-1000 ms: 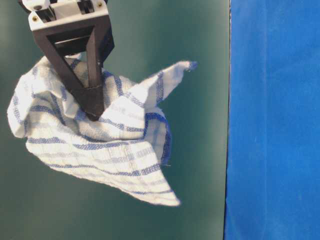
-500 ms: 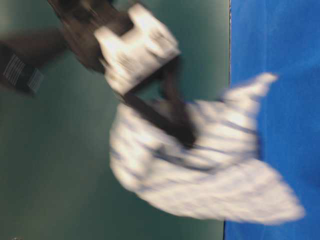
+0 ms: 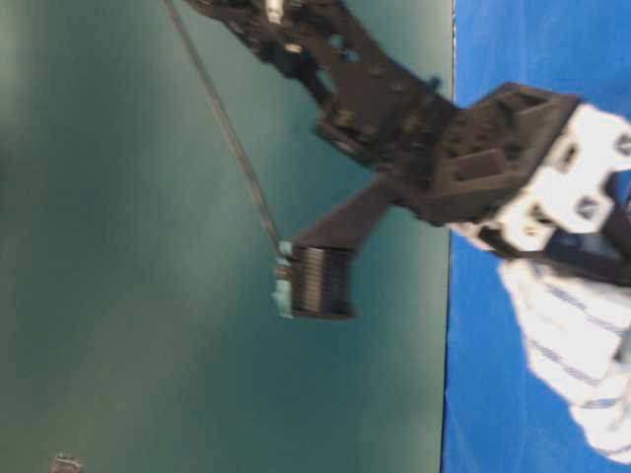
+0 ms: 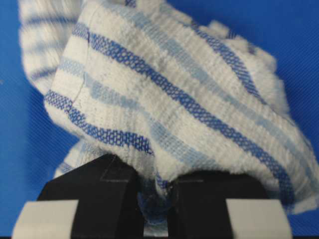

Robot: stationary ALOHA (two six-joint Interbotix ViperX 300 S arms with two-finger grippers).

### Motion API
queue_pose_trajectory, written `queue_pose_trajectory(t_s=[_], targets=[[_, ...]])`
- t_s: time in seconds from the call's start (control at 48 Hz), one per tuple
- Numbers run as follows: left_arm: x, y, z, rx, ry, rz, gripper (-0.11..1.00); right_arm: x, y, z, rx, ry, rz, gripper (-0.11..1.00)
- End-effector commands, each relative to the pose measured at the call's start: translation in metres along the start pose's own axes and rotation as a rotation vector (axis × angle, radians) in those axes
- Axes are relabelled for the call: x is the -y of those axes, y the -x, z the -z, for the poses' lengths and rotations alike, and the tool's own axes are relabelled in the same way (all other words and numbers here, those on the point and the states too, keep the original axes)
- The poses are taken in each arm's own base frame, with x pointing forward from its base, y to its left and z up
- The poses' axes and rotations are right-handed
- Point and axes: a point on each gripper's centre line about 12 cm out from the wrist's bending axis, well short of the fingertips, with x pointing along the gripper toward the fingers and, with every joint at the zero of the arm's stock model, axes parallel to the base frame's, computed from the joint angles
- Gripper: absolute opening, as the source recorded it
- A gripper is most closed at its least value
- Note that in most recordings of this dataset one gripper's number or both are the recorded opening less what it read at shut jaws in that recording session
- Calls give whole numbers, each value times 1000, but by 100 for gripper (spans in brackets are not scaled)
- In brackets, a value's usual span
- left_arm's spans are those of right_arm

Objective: Hand over the towel.
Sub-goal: 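Lower the towel with the right gripper and release it on the table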

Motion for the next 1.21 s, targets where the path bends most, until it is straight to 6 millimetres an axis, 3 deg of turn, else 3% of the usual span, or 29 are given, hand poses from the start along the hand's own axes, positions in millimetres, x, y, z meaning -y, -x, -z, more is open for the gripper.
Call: queue_pose_trajectory(t_s=[0.0,0.521,0.625,0.709,0.771,0.98,1.188], targets=[[-1,-2,-10,31,3,-2,94,2,5,-8,9,-16,1,11],[-1,-2,-9,28,3,-2,94,1,6,-6,-9,-40,-3,13],[-1,-2,-9,27,3,-4,94,1,13,-10,0,-52,-3,43],[-1,-2,-9,27,3,-4,94,1,28,-17,17,-58,-3,64],[-1,-2,-9,28,3,-2,94,2,40,-22,34,-57,-1,71],[-1,-3,-9,26,3,-3,94,2,97,-43,129,-35,3,68],[-1,-2,-9,28,3,-2,94,3,171,-63,323,8,17,68]])
